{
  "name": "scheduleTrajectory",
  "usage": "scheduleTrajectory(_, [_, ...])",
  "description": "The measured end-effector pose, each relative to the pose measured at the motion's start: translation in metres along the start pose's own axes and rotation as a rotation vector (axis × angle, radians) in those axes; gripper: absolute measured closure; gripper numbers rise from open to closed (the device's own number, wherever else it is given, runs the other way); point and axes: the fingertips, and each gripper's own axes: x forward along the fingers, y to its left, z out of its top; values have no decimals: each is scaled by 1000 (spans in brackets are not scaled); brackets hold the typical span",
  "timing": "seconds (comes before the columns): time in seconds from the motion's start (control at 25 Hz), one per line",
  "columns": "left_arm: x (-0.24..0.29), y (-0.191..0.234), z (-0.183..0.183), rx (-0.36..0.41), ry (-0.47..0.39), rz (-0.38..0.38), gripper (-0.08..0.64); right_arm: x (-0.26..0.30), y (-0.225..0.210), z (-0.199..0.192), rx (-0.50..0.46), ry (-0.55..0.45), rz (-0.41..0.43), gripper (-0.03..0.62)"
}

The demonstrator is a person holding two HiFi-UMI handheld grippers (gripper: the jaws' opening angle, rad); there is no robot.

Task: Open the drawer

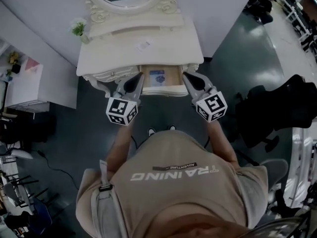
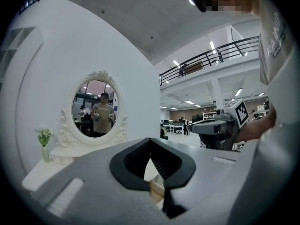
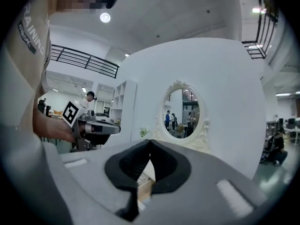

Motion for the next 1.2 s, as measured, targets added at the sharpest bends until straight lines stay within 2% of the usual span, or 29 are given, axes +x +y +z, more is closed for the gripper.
scheduleTrajectory(0.16, [-9,3,-4,-15,12,14,554,2,3,6,2,-14,2,589])
scheduleTrajectory(0.32, [-12,4,11,-9,-32,1,554,3,-1,18,15,-45,-16,589])
scheduleTrajectory(0.44, [-13,5,13,-2,-30,-4,554,3,-5,20,10,-47,-35,589])
scheduleTrajectory(0.56, [-10,9,16,19,-30,6,554,3,-13,18,20,-48,-55,589])
scheduleTrajectory(0.72, [-3,13,18,86,-20,8,554,11,-22,14,36,-52,-64,589])
scheduleTrajectory(1.08, [22,40,-1,101,20,16,554,55,-42,0,22,-21,-24,589])
scheduleTrajectory(1.2, [36,48,-12,75,32,11,554,71,-57,-6,13,-3,-14,589])
